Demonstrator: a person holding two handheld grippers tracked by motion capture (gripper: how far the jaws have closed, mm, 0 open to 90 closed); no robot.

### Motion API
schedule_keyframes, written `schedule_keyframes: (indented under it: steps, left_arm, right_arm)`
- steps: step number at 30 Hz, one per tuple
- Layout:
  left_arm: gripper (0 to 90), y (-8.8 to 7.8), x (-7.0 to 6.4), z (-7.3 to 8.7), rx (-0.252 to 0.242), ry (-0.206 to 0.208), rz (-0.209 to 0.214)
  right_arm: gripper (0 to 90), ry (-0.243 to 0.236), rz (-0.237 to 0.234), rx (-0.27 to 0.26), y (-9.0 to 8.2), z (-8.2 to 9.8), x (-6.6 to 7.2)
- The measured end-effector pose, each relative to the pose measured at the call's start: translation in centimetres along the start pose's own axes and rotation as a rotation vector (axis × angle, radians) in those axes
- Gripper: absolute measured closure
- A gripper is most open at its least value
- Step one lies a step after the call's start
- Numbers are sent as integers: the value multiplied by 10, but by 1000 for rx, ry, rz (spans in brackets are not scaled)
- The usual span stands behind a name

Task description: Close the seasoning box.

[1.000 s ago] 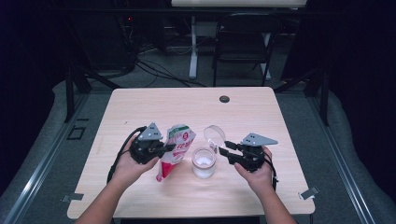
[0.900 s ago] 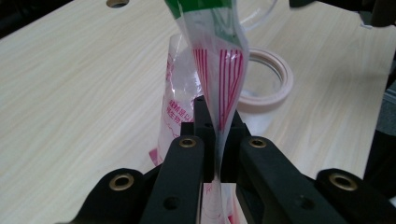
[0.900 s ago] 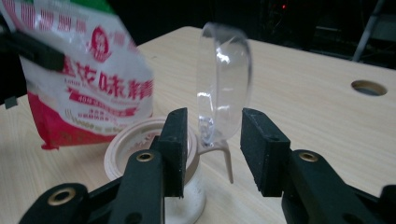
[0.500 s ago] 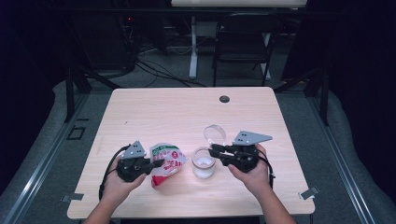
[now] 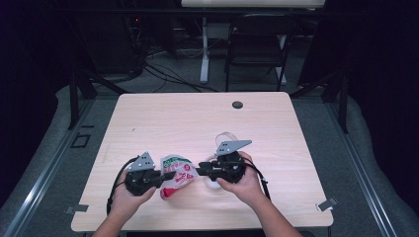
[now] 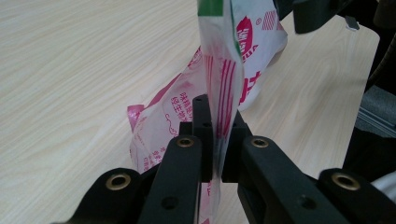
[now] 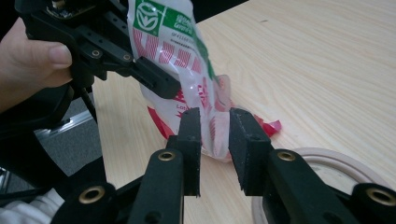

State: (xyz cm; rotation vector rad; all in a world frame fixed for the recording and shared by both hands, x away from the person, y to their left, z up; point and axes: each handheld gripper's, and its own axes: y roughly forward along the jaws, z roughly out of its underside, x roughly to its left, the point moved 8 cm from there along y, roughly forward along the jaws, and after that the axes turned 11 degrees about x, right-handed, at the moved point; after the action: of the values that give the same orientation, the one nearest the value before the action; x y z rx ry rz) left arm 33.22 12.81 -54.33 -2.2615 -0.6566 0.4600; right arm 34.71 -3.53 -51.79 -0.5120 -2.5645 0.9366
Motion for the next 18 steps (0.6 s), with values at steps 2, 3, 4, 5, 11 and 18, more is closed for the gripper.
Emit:
schedule_keyframes:
  steps: [2, 3, 4, 5, 11, 18]
  left_arm:
    - [885, 0, 0, 0, -3, -1, -2]
    - [885, 0, 0, 0, -3, 0, -1]
    - [885, 0, -1, 1, -3, -2, -1]
    - [884, 0, -1, 1, -3, 0, 1]
    - [877, 2, -3, 3, -3, 8, -2]
    - [836, 2, -4, 9, -9, -7, -20]
  right_arm:
    - [752, 0, -10, 6, 5, 0, 2]
    - [755, -6, -7, 13, 7, 0, 3]
    - [755, -9, 2, 21, 12, 0, 3]
    - [756, -17, 7, 30, 13, 0, 3]
    - [777, -30, 17, 61, 24, 0, 5]
    - [900, -43, 11, 66, 32, -1, 7]
